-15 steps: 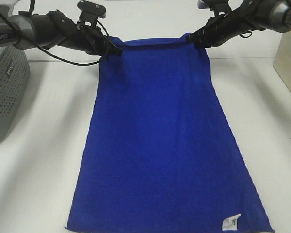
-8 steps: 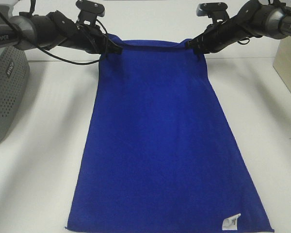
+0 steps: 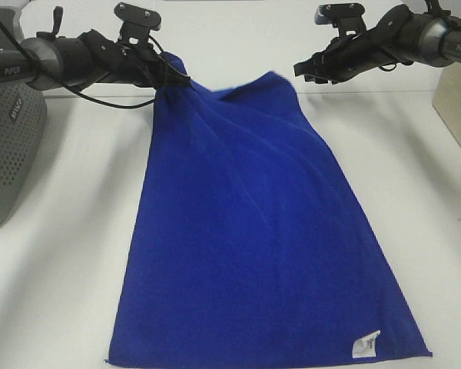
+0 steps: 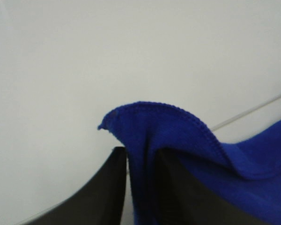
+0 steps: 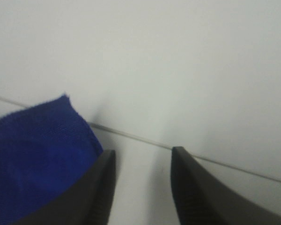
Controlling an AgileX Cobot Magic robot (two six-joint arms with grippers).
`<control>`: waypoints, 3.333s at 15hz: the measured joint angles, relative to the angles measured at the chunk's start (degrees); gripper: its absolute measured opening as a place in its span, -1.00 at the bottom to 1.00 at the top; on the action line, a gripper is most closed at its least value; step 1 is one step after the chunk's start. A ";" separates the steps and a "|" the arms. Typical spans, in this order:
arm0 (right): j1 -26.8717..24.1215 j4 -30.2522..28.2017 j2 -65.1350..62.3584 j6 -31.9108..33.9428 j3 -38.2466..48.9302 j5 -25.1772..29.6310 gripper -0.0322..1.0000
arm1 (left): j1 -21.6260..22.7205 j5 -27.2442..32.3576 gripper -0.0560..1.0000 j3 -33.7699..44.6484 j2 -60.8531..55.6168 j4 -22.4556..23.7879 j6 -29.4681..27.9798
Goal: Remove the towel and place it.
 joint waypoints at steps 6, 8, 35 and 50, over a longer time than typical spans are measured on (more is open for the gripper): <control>0.00 0.00 0.00 -2.52 0.00 -6.59 0.35 | 0.00 -9.00 0.62 0.00 2.58 -0.06 -1.66; -0.06 -0.34 0.00 -3.04 0.00 -4.53 0.35 | 0.00 -9.34 0.64 0.00 2.29 -0.06 -1.66; -0.11 -30.60 -59.99 32.09 24.52 49.05 0.67 | 2.52 64.63 0.60 17.36 -53.00 49.27 -59.24; -0.11 -29.91 -134.87 36.61 79.70 49.22 0.65 | 2.52 52.08 0.59 81.70 -133.79 56.09 -58.44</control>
